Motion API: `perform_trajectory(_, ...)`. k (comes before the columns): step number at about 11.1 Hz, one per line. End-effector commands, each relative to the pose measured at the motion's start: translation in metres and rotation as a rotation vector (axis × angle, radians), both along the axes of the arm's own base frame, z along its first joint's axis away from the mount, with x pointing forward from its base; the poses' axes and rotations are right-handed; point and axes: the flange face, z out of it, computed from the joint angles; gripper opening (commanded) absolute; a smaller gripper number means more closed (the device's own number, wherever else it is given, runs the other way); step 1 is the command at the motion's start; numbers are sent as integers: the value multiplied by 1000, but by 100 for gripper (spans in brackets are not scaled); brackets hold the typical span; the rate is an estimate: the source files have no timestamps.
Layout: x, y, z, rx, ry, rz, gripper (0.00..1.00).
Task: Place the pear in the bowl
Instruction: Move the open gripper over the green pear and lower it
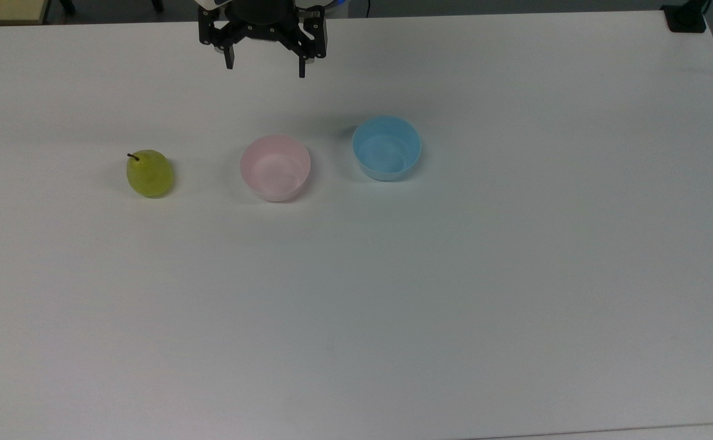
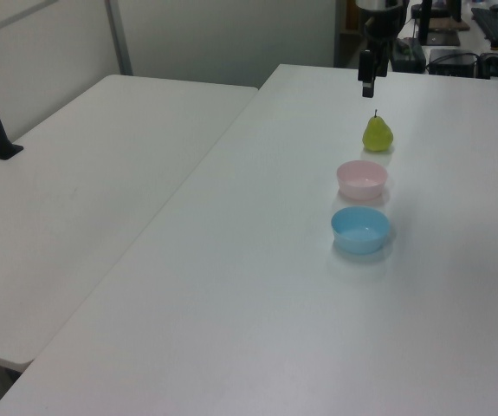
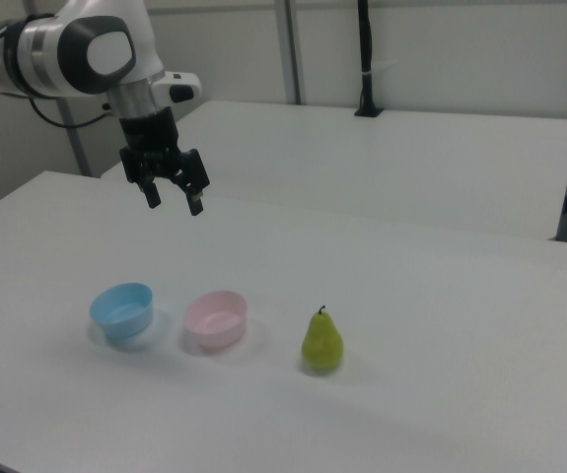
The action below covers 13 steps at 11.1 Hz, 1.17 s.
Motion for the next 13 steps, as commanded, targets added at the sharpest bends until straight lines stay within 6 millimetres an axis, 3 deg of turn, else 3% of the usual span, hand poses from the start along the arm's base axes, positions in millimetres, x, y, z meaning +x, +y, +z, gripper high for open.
perform_trajectory(1, -9, -3, 8, 16, 4, -21, 100)
perform_trajectory(5, -9, -5, 8, 16, 2, -19, 100)
perform_trajectory(7, -8, -22, 9, 16, -5, -32, 100)
perform_trajectory(8, -7, -33, 8, 15, -5, -28, 100)
perform_trajectory(13, -12, -133, -2, 8, 8, 83, 100)
